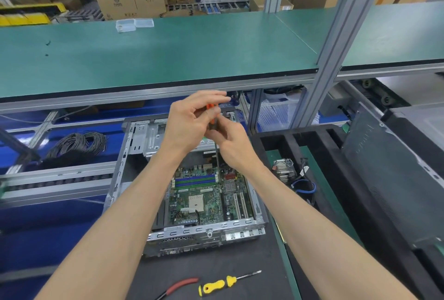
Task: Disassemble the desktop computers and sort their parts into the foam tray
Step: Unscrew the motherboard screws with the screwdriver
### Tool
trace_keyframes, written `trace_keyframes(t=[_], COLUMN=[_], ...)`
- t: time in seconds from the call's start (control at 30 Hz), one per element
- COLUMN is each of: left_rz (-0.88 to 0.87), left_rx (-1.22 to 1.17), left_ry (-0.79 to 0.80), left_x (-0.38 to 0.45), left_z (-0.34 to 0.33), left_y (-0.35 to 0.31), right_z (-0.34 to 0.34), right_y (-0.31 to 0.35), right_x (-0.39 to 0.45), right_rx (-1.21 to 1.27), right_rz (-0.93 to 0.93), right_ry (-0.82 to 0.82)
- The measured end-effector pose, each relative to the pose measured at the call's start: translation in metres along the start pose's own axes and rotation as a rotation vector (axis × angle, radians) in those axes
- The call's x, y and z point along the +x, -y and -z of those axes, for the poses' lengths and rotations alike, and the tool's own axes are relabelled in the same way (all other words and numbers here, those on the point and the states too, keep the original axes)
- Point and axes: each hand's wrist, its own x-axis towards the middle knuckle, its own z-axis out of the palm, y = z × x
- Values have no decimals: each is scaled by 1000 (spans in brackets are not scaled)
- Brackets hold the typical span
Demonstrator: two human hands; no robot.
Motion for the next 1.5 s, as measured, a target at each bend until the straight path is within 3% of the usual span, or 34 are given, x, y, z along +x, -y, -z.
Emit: trace_keyframes(t=[0.2,0.43,0.6,0.77,0.97,1.13,1.27,1.5], left_rz=[54,81,73,115,88,115,148,104], left_rx=[40,-14,10,99,10,-10,46,-3], left_ry=[-82,70,13,-78,65,14,-58,61], left_x=[3,2,6,7,2,9,11,4], left_z=[-1,5,1,-2,6,4,0,9], left_y=[-4,-9,-13,-10,-9,-9,-8,-10], right_z=[-2,5,4,0,-1,-4,-7,-4], right_y=[3,-3,-4,-2,-5,-6,-5,-6], right_x=[-3,-3,-7,-2,-4,-8,-5,-4], right_rx=[35,22,8,49,58,108,117,132], right_rz=[-14,-17,50,-41,14,42,-52,-12], right_ry=[-237,-174,-152,-254,-211,-161,-244,-235])
